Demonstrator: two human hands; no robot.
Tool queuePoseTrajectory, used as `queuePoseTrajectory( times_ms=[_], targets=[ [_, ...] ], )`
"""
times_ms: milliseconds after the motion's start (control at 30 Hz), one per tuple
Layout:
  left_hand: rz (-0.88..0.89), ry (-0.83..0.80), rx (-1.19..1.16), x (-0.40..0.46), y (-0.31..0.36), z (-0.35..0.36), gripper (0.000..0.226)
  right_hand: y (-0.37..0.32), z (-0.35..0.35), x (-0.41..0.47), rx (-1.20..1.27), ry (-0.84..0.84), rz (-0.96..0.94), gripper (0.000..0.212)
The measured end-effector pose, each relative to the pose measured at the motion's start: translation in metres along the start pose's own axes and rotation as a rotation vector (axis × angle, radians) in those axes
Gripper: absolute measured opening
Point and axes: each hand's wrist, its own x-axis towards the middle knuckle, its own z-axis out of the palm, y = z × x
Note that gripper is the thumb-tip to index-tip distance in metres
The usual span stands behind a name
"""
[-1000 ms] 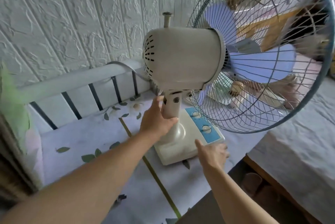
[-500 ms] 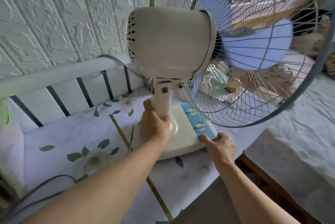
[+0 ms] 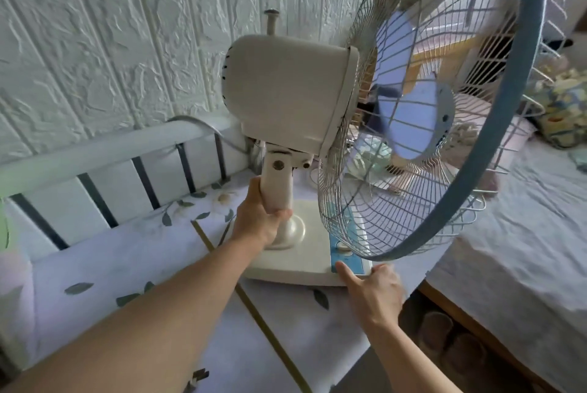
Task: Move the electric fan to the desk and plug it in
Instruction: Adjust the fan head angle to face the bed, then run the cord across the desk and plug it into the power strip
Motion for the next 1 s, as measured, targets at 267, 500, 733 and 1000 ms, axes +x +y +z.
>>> queuePoseTrajectory(
  times_ms=[267,500,733,1000],
  targets=[
    [0.044,-0.054,0.021,0.01,-0.005,-0.01,0.066,-0.008,0.008,-0.008,0.0,0.022,-0.001,0.063],
    [0.09,-0.081,0.016,0.022,-0.01,-0.013,0.065,-0.019,0.012,-0.014,-0.038,0.013,0.029,0.067],
    [0.087,-0.056,0.03,0.023,-0.011,-0.014,0.063,-0.027,0.011,-0.018,-0.047,-0.007,0.059,0.071],
    [0.042,-0.036,0.162,0.013,-0.009,-0.018,0.066,-0.029,0.004,-0.024,-0.093,-0.073,0.056,0.064]
  ],
)
